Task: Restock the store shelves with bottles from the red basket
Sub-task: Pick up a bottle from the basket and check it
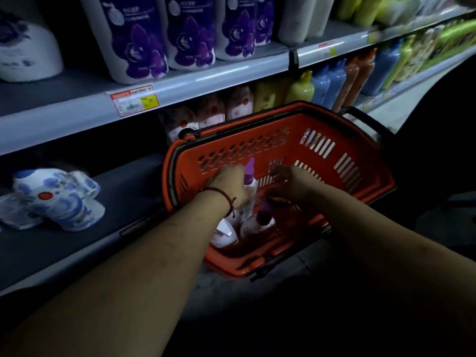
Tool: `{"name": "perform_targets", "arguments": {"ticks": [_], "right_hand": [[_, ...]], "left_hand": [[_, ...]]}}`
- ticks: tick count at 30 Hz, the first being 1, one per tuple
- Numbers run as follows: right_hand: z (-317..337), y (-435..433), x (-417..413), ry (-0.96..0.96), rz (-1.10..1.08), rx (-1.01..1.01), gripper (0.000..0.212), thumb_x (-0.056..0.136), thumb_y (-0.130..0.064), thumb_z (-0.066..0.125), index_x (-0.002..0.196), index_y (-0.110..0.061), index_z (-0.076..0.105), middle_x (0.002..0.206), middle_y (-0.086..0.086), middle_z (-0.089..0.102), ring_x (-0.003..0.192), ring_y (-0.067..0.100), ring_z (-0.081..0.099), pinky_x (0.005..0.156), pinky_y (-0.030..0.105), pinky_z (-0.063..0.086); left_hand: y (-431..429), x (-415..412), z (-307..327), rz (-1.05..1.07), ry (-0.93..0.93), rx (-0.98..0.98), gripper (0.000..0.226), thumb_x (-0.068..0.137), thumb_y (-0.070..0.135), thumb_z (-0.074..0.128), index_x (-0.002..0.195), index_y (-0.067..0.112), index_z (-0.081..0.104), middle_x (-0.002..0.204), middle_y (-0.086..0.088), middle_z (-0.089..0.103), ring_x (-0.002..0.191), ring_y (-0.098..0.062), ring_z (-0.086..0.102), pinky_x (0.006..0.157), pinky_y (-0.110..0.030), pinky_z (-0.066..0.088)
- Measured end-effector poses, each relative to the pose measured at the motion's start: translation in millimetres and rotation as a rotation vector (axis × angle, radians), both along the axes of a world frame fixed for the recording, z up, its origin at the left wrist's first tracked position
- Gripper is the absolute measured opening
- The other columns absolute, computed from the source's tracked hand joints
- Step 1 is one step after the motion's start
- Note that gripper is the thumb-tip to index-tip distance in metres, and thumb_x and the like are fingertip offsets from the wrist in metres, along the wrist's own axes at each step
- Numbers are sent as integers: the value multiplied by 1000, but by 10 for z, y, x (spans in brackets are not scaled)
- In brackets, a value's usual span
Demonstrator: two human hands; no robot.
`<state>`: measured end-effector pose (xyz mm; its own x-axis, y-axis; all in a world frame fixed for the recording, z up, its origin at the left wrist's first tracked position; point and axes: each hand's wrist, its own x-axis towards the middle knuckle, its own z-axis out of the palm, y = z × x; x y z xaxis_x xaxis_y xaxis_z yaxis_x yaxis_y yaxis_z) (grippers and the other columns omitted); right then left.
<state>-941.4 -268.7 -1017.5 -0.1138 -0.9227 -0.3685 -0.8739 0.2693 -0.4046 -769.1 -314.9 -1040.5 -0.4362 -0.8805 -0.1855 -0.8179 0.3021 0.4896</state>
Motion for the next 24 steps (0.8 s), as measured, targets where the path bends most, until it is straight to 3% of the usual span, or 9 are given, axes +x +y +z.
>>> {"name": "perform_targets", "arguments": {"ticks": [5, 8, 11, 15, 20, 24], "right_hand": [[-262, -260, -69, -76, -98, 29, 60, 80, -31, 79, 133, -13, 58, 131, 11, 62, 117, 27, 59, 98, 33, 48], [-356, -373, -70, -92, -107, 56, 61, 80, -28, 79, 134, -10, 56, 134, 12, 59, 121, 27, 57, 100, 33, 46], [-420, -428, -51, -84, -79, 108, 60, 82, -30, 78, 134, -10, 57, 135, 10, 59, 122, 25, 56, 89, 24, 41], [-556, -452, -75, -80, -82, 166, 64, 86, -27, 74, 141, -10, 48, 144, 14, 50, 130, 27, 50, 98, 27, 40], [-598, -432, -37, -51, -84, 244, 56, 95, -32, 62, 142, -7, 45, 143, 14, 50, 129, 26, 51, 99, 28, 42], [-637, -425, -48, -24, -19, 248, 48, 94, -22, 63, 139, -8, 50, 139, 11, 54, 125, 27, 55, 89, 31, 48]], "left_hand": [[-282, -99, -187, 96, 19, 11, 54, 82, 37, 74, 121, 2, 61, 121, -19, 64, 110, -33, 61, 92, -43, 51], [-372, -165, -319, 104, 104, 50, 41, 78, 34, 78, 108, 7, 69, 102, -14, 70, 95, -32, 64, 79, -41, 52], [-422, -167, -442, 130, 192, 76, 35, 77, 30, 81, 107, 14, 71, 95, -5, 68, 87, -25, 60, 67, -32, 40], [-473, -178, -574, 169, 350, 121, 37, 71, 27, 85, 105, 16, 75, 101, -4, 72, 96, -24, 63, 80, -33, 45], [-493, -227, -663, 186, 458, 130, 34, 68, 23, 87, 99, 16, 77, 95, -5, 75, 92, -25, 68, 87, -42, 53], [-463, -196, -658, 171, 513, 84, 29, 72, 23, 85, 99, 18, 77, 93, -3, 75, 90, -23, 68, 84, -39, 53]]}}
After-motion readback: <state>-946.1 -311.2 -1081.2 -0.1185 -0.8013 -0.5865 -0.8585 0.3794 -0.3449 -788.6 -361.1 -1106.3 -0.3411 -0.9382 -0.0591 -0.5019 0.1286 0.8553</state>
